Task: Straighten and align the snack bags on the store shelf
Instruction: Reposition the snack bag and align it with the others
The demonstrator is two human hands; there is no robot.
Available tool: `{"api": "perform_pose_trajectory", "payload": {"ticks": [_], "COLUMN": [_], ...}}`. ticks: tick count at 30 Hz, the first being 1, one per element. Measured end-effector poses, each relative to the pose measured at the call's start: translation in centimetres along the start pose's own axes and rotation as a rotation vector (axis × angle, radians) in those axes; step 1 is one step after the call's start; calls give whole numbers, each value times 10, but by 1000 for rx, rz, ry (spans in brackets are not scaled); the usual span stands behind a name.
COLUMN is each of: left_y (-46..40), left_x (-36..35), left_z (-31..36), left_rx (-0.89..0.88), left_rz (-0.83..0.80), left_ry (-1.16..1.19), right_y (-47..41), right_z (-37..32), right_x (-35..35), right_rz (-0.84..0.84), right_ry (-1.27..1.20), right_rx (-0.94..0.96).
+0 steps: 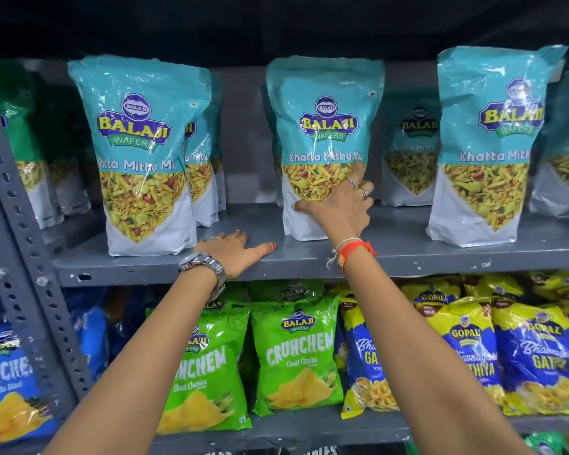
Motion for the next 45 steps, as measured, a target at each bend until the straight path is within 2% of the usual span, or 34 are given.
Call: {"api": "perform_pose_trajectory", "payload": {"ticks": [12, 26, 45], "left_y": [2, 3, -5], "left_x": [1, 2, 2], "left_z": [-3, -4, -4], "left_rx": [26, 38, 29], "left_rz": [-21, -30, 14], "left_ry": [55, 82, 71], "right_y": [41, 55, 40], "right_z": [-10, -18, -9], "right_x": [41, 55, 25], "right_rz": [20, 75, -18], "right_ry": [25, -36, -166], "right_rx": [13, 37, 51]}}
Point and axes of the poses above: each hand's wrist, its own y-axis away from the middle knuckle, its own x-axis out of the back of the hand, z = x × y, the point moved 10 cm from there along -y, towards the middle knuckle, and after that the axes turned 12 degrees about x, right-handed, at the moved point
